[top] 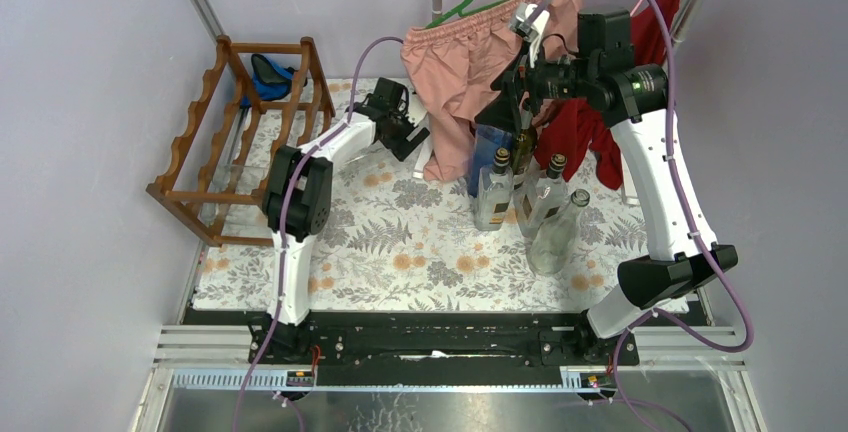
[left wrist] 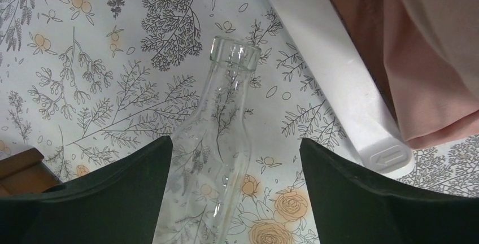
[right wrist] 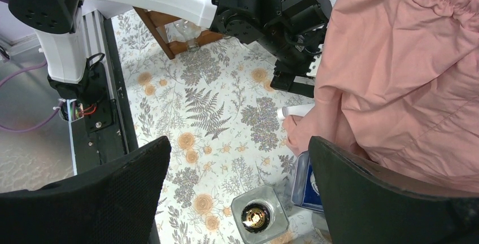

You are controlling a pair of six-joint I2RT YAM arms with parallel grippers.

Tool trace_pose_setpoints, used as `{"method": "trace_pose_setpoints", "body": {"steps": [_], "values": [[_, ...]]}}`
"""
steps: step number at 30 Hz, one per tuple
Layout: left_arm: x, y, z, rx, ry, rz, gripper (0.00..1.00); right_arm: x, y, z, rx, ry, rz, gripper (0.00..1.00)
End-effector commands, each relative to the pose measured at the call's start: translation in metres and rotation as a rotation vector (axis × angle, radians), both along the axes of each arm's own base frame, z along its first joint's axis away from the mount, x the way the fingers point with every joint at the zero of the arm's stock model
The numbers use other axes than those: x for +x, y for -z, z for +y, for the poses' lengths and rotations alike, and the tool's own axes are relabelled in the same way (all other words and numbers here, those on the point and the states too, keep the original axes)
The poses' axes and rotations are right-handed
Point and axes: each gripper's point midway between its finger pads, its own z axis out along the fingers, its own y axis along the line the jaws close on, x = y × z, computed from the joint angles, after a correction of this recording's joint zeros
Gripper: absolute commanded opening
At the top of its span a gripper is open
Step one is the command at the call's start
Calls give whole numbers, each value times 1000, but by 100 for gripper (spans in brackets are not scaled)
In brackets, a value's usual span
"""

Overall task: Put the wine bottle on the wine rack
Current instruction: Place the wine bottle in the wine rack.

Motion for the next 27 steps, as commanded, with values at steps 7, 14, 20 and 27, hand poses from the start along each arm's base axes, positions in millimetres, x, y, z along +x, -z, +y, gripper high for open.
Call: {"method": "trace_pose_setpoints", "body": {"steps": [7,14,20,27], "values": [[-30,16,3,38,174,79,81,-10,-13,-7,1,9,-55,100],[-52,10,9,41,208,90,78,-12,-13,-7,7,2,-49,100],[-68,-11,8,12,250,60,77,-14,-14,-7,8,1,-51,100],[-68,-42,10,17,263,-74,84,-15,-11,-6,13,-10,-39,100]]}}
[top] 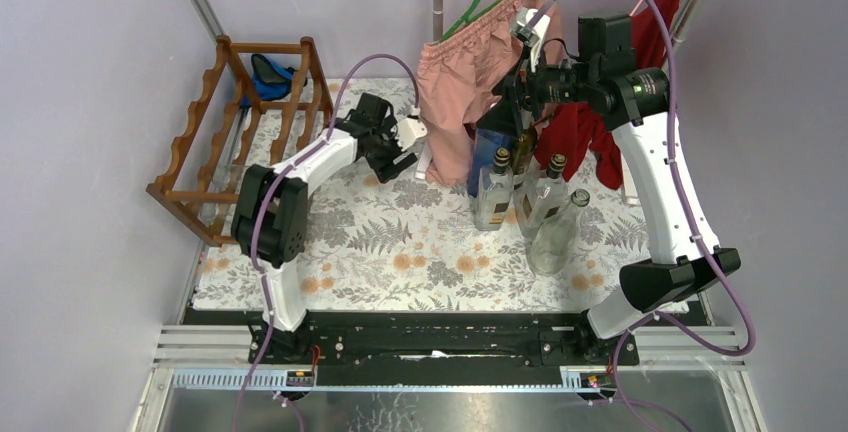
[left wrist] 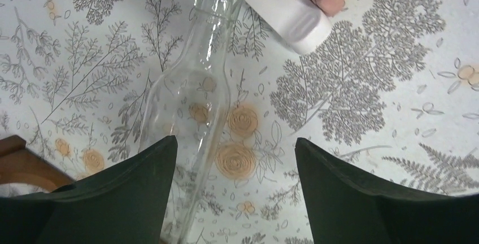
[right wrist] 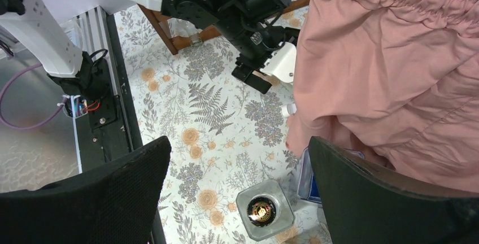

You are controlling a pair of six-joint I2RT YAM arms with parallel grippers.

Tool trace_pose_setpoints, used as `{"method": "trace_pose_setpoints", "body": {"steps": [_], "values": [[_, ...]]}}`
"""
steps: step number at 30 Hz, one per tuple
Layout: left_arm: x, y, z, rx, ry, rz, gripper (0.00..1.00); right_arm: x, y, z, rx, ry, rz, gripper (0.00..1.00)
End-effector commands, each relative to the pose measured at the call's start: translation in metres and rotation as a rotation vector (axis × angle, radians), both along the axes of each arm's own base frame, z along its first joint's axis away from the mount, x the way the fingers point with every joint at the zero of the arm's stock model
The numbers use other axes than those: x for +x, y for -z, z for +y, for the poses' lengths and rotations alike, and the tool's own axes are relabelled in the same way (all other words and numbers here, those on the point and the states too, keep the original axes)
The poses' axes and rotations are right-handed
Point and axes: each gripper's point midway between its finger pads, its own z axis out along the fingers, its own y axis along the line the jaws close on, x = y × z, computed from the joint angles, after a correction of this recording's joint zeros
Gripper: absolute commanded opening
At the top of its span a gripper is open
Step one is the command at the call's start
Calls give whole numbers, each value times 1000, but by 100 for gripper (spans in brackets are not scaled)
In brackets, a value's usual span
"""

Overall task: Put the wine bottle on the wine rack
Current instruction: Place the wine bottle in the wine rack.

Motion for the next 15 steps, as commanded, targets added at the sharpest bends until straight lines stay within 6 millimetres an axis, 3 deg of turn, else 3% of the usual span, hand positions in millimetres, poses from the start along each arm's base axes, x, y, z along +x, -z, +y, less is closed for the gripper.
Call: {"method": "trace_pose_setpoints", "body": {"steps": [1,5,15], "values": [[9,-32,0,-18,35,-137,86,-9,-18,-3,24,-10,-57,100],[24,-33,3,38,57,-198,90,-9,-21,-2,32,-13,-60,100],[35,17,22,152,116,-63,90,-14,-17,-5,20,-4,-58,100]]}}
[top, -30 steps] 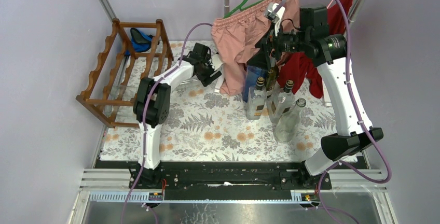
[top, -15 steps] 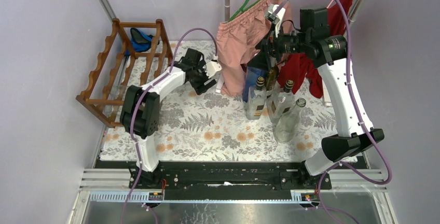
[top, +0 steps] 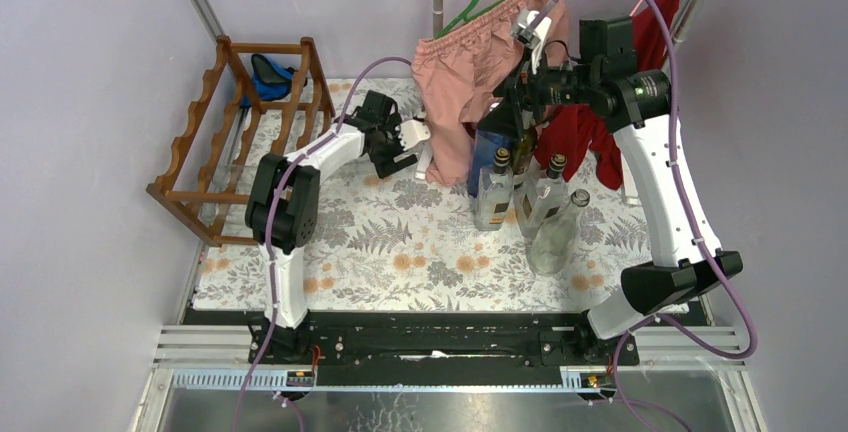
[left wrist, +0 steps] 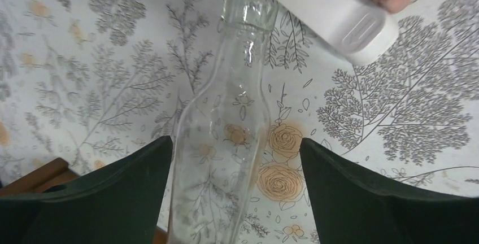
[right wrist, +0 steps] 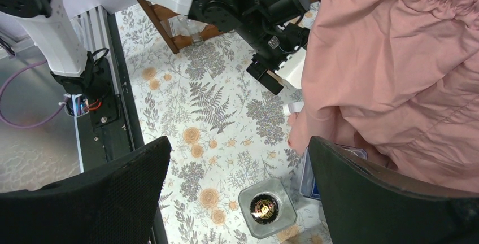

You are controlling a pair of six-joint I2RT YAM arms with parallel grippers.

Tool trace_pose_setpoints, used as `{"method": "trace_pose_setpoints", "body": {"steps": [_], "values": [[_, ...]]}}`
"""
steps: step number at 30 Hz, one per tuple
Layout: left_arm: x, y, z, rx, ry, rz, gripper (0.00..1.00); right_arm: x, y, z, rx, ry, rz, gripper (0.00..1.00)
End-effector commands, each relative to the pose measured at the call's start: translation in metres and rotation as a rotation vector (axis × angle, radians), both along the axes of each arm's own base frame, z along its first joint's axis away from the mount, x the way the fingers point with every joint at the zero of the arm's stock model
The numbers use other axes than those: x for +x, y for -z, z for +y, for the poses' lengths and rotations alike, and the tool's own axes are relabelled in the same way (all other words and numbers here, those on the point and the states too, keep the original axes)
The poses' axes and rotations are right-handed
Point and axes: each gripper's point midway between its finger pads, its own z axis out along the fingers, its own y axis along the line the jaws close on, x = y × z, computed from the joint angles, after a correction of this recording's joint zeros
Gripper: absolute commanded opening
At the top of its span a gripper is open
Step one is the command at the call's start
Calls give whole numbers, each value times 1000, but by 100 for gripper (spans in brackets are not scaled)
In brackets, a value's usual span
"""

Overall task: Put the wine bottle on the wine rack
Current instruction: Place the wine bottle in the wine rack.

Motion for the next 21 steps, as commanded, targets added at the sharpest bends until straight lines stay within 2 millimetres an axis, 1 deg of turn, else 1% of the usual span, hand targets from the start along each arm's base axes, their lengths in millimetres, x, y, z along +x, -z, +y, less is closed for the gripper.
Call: {"method": "trace_pose_setpoints", "body": {"steps": [1,5,8,10,12,13,15,16,17,18,21], "values": [[6,10,15,63,37,23,90,-11,-17,-5,18,-2,-60,100],[6,19,22,70,50,52,88,-11,-15,-5,13,1,-54,100],[4,22,21,46,57,71,84,-11,-14,-6,13,2,-53,100],[2,23,19,34,63,78,81,-11,-13,-5,12,2,-50,100],[0,25,17,26,68,89,75,-10,-13,-6,12,4,-48,100],[-2,26,17,22,69,96,70,-11,-12,-6,11,4,-49,100],[-7,26,14,5,82,116,54,-10,-11,-6,10,4,-45,100],[-10,26,13,-1,88,124,40,-10,-11,-7,9,6,-44,100],[-11,22,12,-5,87,120,11,-9,-10,-7,9,6,-42,100],[-11,19,12,-4,83,108,1,-10,-10,-7,10,4,-42,100],[-13,11,12,11,80,86,0,-10,-10,-6,12,1,-39,100]]}}
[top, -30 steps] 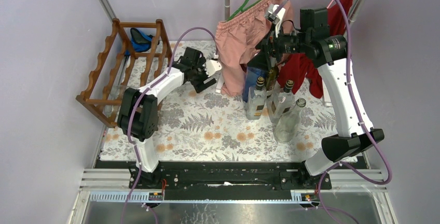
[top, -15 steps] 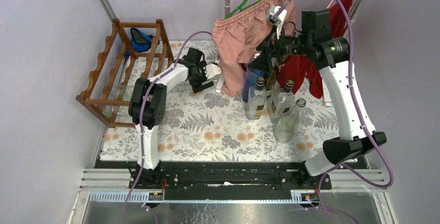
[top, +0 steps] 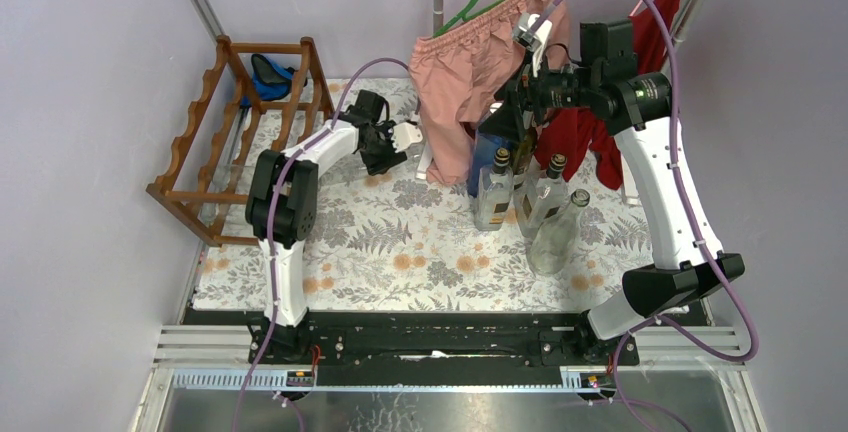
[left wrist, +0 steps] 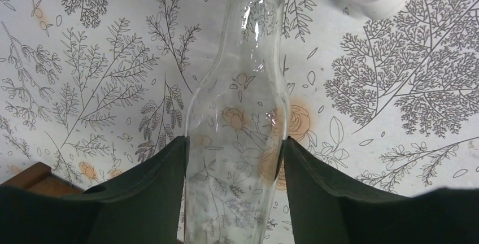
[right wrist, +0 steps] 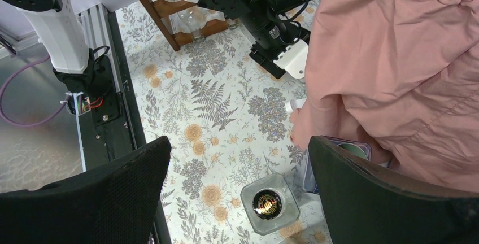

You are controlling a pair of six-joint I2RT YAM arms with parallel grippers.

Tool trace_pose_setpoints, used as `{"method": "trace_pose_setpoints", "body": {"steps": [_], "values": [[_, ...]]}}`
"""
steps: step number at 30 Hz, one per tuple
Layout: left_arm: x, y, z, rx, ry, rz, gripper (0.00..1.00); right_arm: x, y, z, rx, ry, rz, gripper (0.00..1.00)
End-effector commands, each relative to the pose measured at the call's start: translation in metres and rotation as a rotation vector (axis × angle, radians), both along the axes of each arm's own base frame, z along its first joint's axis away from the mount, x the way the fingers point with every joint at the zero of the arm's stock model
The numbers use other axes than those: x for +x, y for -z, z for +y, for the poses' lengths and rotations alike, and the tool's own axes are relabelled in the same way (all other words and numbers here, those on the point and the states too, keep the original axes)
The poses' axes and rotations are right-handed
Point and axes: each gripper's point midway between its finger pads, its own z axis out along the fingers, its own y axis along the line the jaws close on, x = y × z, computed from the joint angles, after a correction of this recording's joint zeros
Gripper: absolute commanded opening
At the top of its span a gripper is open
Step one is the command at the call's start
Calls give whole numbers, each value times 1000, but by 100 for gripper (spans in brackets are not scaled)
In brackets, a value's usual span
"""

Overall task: Put the wine bottle on the wine rack
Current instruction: Place the wine bottle in the wine rack.

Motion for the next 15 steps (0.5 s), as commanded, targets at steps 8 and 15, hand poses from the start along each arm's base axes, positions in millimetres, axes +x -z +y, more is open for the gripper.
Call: {"method": "trace_pose_setpoints", "body": {"steps": [8,15], "values": [[-12,-61,-19,-12,123,-130,0,-5,-11,-2,20,-8,-39,100],[0,-85,-17,31,175,-231,0,-5,-12,-3,20,-7,-40,100]]}}
